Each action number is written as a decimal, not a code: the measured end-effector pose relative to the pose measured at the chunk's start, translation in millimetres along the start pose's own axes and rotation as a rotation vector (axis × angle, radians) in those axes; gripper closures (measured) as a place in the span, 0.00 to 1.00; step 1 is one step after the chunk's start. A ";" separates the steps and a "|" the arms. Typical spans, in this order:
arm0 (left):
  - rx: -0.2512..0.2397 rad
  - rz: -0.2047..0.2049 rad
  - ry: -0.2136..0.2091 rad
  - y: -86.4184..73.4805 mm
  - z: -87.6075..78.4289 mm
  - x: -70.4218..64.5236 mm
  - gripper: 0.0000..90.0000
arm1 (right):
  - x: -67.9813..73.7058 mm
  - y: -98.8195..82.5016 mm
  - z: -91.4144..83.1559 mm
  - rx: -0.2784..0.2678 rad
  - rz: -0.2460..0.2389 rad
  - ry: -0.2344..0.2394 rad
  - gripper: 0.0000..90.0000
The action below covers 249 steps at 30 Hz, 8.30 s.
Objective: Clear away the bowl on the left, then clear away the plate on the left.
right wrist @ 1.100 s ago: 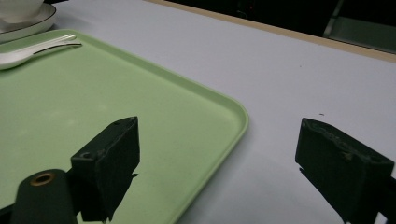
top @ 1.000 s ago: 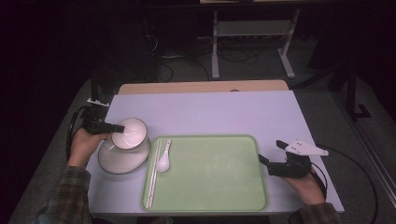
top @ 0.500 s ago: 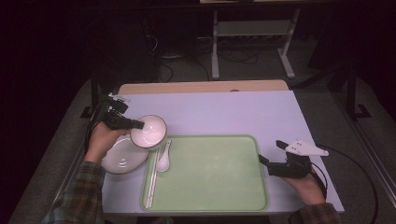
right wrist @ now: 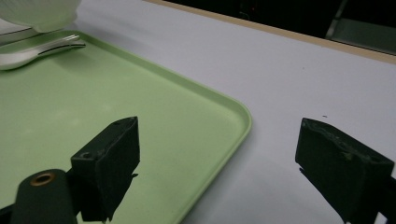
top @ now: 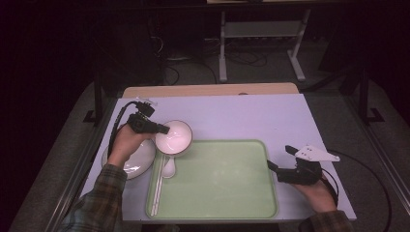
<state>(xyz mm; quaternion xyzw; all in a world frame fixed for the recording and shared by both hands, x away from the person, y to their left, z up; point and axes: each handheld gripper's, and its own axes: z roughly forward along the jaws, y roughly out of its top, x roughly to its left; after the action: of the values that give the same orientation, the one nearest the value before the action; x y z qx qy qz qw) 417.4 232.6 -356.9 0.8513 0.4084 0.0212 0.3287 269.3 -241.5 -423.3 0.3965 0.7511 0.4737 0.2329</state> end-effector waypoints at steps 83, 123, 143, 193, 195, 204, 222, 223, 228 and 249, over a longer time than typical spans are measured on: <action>-0.013 0.148 -0.107 65.1 95.7 -84.0 0.54 | 1.2 0.8 -2.2 -0.014 -0.001 0.013 0.14; -0.043 -0.065 0.094 -31.1 -21.2 16.0 0.54 | 0.5 0.0 -0.9 -0.006 0.002 0.005 0.15; -0.030 -0.233 0.263 -90.3 -70.0 78.2 0.56 | 0.7 -0.2 0.9 0.002 -0.003 0.005 0.15; 0.049 -0.451 0.120 -151.5 -70.1 128.6 0.85 | 0.9 -1.3 4.0 0.017 -0.008 0.001 0.15; 0.042 -0.460 0.106 -152.6 -70.9 130.4 0.87 | 1.1 -1.3 4.1 0.019 -0.007 0.000 0.15; 0.010 -0.476 0.069 -154.0 -79.0 132.5 0.92 | 0.5 -1.4 4.3 0.021 -0.006 -0.003 0.15; -0.023 -0.415 0.097 -129.8 -106.0 115.2 0.96 | 0.3 -1.1 4.1 0.018 -0.004 -0.003 0.14; -0.023 -0.404 0.096 -127.1 -106.7 113.6 0.96 | 0.3 -1.2 4.3 0.018 -0.004 -0.003 0.14; -0.042 -0.367 0.082 -112.4 -109.4 103.6 0.96 | 0.3 -1.0 3.9 0.016 -0.004 -0.002 0.15; -0.026 -0.194 -0.065 -58.2 -82.4 45.7 0.96 | -0.3 -0.6 3.2 0.008 0.000 0.002 0.14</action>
<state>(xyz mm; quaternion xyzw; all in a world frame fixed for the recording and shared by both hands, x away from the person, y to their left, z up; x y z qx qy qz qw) 383.1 335.9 -336.5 0.8036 0.4777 -0.0333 0.3534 271.6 -240.2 -425.2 0.3969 0.7532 0.4710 0.2308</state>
